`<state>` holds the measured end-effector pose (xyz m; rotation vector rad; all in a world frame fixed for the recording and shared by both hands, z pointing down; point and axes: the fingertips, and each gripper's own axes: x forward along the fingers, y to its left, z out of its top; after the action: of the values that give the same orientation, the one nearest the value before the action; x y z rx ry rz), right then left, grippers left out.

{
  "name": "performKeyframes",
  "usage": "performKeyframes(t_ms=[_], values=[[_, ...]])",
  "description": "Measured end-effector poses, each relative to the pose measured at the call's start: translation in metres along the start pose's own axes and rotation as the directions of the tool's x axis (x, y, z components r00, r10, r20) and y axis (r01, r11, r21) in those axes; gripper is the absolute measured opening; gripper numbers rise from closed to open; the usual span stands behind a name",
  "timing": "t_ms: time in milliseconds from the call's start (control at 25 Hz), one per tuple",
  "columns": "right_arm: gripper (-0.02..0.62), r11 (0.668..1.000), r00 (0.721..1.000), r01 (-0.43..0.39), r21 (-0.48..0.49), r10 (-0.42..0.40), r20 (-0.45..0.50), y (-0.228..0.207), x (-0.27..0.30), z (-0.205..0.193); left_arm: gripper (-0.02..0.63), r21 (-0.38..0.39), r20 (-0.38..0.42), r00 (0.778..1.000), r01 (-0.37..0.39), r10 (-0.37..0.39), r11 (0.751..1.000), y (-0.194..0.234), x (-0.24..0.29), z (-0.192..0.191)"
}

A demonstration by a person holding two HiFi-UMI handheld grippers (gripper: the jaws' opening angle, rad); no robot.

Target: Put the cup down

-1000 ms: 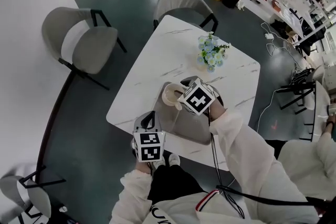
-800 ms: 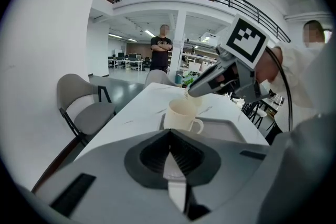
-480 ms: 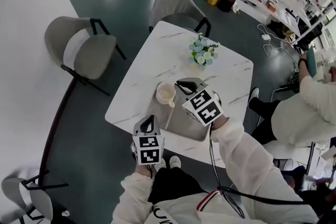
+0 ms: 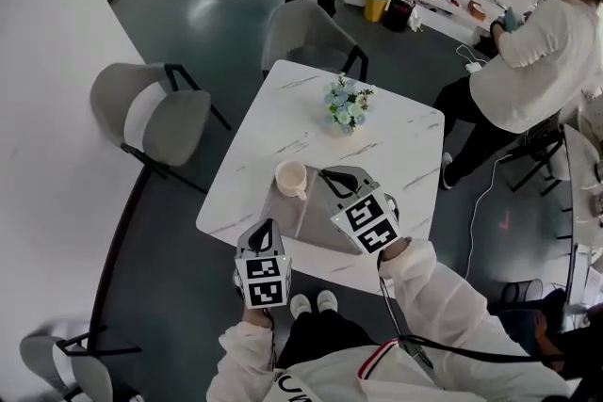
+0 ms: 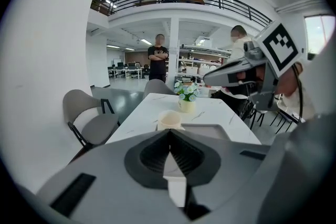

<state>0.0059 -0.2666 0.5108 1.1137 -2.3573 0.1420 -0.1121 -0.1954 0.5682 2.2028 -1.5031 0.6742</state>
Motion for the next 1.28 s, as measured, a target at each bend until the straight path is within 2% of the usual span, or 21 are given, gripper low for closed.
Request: performKeyframes(t_ms=[400,720,1080,1280], values=[[0.018,0.989,0.995,0.073,0.132,-0.081,0.056,-0.007,-0.046,-0.009,0.009,0.028,0.026,1.0,-0.005,0.004,1.0,-0.009,-0.024,0.013],[0.005,0.959,0.985,0.085,0.271,-0.123,0.125,-0.003,-0.087,-0.006,0.009,0.04,0.091,0.996,-0.007,0.004,0.999,-0.013,-0.051,0.033],[0.005,0.942,0.971,0.061,0.329,-0.133,0.199,0.016,-0.124,0.009,0.009,0.053,0.181,0.984,-0.012,0.002,0.999,-0.012,-0.09,0.058],[0.005,0.936,0.951,0.075,0.344,-0.171,0.258,0.025,-0.154,0.025,0.009,0.065,0.232,0.973,0.001,-0.016,0.998,-0.019,-0.108,0.071]])
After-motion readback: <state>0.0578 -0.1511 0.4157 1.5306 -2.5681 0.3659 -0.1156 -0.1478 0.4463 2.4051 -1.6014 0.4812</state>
